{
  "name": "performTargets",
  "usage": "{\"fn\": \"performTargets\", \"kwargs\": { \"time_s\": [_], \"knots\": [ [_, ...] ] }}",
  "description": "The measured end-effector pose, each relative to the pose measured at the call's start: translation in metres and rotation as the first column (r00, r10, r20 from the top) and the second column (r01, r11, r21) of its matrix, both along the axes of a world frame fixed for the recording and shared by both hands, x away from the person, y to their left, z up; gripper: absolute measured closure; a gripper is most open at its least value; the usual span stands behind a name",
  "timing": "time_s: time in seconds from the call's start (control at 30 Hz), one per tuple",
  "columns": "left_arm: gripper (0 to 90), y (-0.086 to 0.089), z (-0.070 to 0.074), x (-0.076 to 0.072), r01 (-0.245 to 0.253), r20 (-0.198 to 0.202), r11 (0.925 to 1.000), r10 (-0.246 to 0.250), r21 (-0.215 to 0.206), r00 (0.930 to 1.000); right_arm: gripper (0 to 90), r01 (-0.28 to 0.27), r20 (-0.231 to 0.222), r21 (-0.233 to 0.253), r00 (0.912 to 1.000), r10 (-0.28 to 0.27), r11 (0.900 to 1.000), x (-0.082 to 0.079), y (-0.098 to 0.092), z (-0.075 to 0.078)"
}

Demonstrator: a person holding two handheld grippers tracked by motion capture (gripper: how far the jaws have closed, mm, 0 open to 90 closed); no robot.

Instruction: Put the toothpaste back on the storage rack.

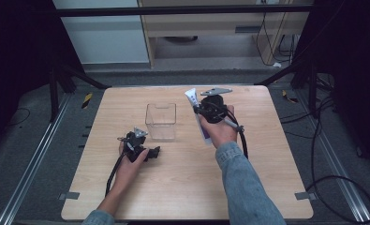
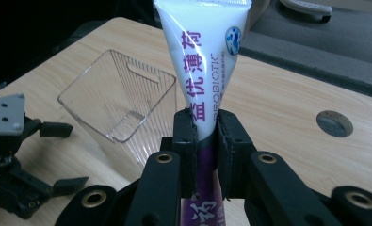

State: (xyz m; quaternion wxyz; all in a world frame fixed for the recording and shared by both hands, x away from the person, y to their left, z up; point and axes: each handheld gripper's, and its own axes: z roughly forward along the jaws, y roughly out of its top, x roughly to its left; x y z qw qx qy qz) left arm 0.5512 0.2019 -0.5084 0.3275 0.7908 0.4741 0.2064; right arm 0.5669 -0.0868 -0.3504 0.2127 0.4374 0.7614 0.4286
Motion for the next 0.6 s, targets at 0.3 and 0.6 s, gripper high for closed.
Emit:
{"fn": "performTargets", "kwargs": {
  "time_s": [0.3,0.6],
  "knots": [
    [0.0,0.0,0.0,0.0,-0.001,0.001,1.0,0.001,0.001,1.0,79.4,0.0,0.041,0.046,0.9991,-0.002,0.999,0.004,0.01,0.009],
    [0.0,0.0,0.0,0.0,-0.004,0.001,1.0,0.004,0.0,1.0,79.3,-0.002,0.081,0.064,0.9967,-0.003,0.998,0.008,0.02,0.016]
  ]
}}
